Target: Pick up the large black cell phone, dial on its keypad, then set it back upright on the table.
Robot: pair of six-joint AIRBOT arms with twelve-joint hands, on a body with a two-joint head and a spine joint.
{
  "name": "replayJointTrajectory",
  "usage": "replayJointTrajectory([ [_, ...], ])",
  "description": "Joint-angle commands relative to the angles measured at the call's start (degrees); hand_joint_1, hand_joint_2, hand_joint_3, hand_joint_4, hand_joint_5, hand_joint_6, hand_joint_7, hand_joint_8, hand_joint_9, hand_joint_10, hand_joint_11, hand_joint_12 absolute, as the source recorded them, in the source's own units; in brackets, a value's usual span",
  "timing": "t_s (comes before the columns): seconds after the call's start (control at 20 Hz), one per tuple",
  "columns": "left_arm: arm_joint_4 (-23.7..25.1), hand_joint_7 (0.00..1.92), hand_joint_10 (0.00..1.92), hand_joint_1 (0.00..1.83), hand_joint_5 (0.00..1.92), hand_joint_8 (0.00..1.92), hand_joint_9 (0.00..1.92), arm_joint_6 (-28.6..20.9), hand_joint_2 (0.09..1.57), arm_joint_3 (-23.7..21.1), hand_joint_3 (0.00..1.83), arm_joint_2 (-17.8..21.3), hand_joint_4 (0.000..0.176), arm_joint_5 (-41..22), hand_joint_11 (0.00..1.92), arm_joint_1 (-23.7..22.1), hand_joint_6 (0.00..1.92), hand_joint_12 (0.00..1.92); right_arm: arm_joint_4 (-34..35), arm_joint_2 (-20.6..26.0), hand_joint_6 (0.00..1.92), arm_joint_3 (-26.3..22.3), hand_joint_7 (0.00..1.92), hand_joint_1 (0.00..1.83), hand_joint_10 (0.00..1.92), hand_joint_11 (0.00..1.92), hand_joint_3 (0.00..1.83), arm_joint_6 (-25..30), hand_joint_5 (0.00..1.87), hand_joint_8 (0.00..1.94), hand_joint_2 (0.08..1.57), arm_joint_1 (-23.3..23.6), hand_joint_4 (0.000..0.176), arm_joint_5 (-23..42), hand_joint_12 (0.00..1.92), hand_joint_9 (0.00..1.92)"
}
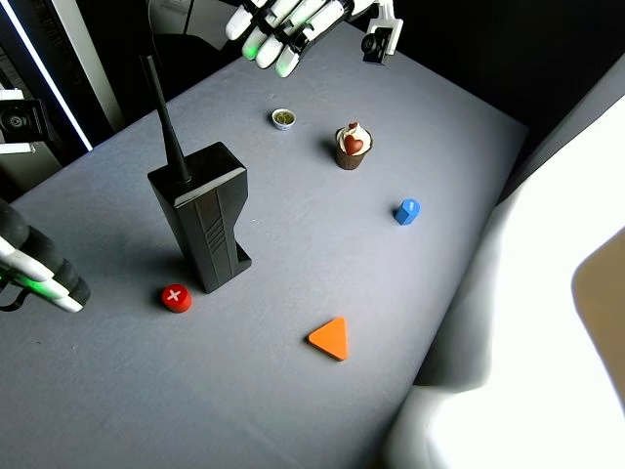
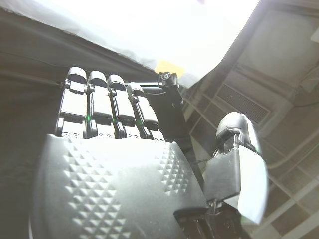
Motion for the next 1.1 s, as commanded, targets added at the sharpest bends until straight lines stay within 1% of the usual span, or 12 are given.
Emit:
replayJointTrajectory([
  [0.0,-5.71,0.23,0.01,0.00,0.17,0.00,0.21,-0.46,1.03,-0.19,0.01,0.46,0.000,-3.33,0.00,-1.14,0.00,0.43,-2.94,0.52,0.00,-0.16,0.00,0.00,0.00,0.00,0.02,0.40,0.00,0.00,0.87,0.19,0.000,6.56,0.00,0.00],
  [0.1,-5.56,0.24,0.01,0.00,0.19,0.00,0.22,-0.24,1.04,-0.71,0.00,0.47,0.000,-2.99,0.00,-1.16,0.01,0.46,-2.72,0.32,0.00,-0.16,0.00,0.00,0.00,0.00,0.02,0.40,0.00,0.00,0.87,0.09,0.000,6.56,0.00,0.00],
  [0.2,-5.45,0.24,0.00,0.00,0.18,0.00,0.22,-0.33,1.04,-0.64,0.00,0.49,0.000,-3.39,0.00,-1.17,0.00,0.42,-2.24,0.05,0.00,0.02,0.00,0.00,0.00,0.00,0.02,0.40,0.00,0.00,0.89,0.09,0.000,6.56,0.00,0.00],
  [0.35,-5.43,0.25,0.00,0.00,0.19,0.00,0.21,-0.35,1.05,-0.39,0.00,0.51,0.000,-3.24,0.00,-1.22,0.00,0.41,-2.23,-1.46,0.00,1.76,0.00,0.00,0.00,0.00,0.01,0.40,0.00,0.00,0.88,0.10,0.000,6.56,0.00,0.00],
  [0.4,-5.39,0.25,0.00,0.00,0.19,0.00,0.21,-0.66,1.05,-0.39,0.00,0.51,0.000,-3.35,0.00,-1.21,0.00,0.41,-2.25,-2.73,0.00,3.03,0.00,0.00,0.00,0.00,0.01,0.40,0.00,0.00,0.88,0.11,0.000,6.56,0.00,0.00],
  [0.45,-5.17,0.23,0.00,0.00,0.18,0.00,0.20,-0.77,1.05,-0.32,0.00,0.51,0.000,-3.44,0.00,-1.20,0.00,0.36,-2.53,-3.66,0.01,4.13,0.01,0.00,0.00,0.00,0.01,0.40,0.02,0.01,0.88,0.13,0.000,6.56,0.00,0.01],
  [0.5,-4.96,0.23,0.00,0.00,0.17,0.00,0.19,-0.88,1.05,-0.21,0.00,0.50,0.000,-3.56,0.00,-1.20,0.00,0.35,-2.94,-4.65,0.01,5.31,0.02,0.00,0.00,0.00,0.01,0.40,0.03,0.01,0.88,0.13,0.000,6.56,0.00,0.01],
  [0.6,-4.87,0.25,0.01,0.00,0.19,0.00,0.21,-1.09,1.05,0.09,0.00,0.27,0.000,-3.91,0.00,-1.19,0.00,0.41,-4.66,-6.29,0.00,7.78,0.00,0.00,0.00,0.00,0.01,0.40,0.00,0.00,0.88,-0.23,0.000,6.56,0.00,0.00],
  [0.65,-4.56,0.26,0.01,0.00,0.20,0.01,0.23,-1.08,1.06,0.25,0.00,0.12,0.000,-3.87,0.00,-1.20,0.00,0.48,-5.40,-6.81,0.00,8.70,0.00,0.00,0.00,0.00,0.01,0.39,0.00,0.00,0.88,-0.28,0.000,6.52,0.00,0.00],
  [0.75,-3.86,0.25,0.00,0.00,0.20,0.00,0.23,-0.97,1.06,0.31,0.00,-0.35,0.000,-3.74,0.00,-1.27,0.00,0.52,-6.81,-7.59,0.01,9.86,0.01,0.00,0.00,0.02,0.01,0.39,0.02,0.00,0.89,0.01,0.000,5.97,0.01,0.00],
  [0.85,-3.17,0.24,0.00,0.00,0.19,0.00,0.23,-0.87,1.06,0.83,0.00,-0.43,0.000,-3.79,0.00,-1.33,0.00,0.51,-9.13,-8.75,0.01,10.80,0.01,0.00,0.00,0.02,0.01,0.37,0.02,0.00,0.89,0.48,0.000,5.66,0.01,0.00],
  [1.05,-6.27,0.24,0.00,0.00,0.19,0.00,0.22,2.21,1.06,0.79,0.00,-0.70,0.000,-3.90,0.00,0.31,0.00,0.50,-9.13,-10.71,0.00,12.67,0.00,0.00,0.00,0.00,0.00,-0.48,0.00,0.00,0.87,2.05,0.000,5.13,0.00,0.00],
])
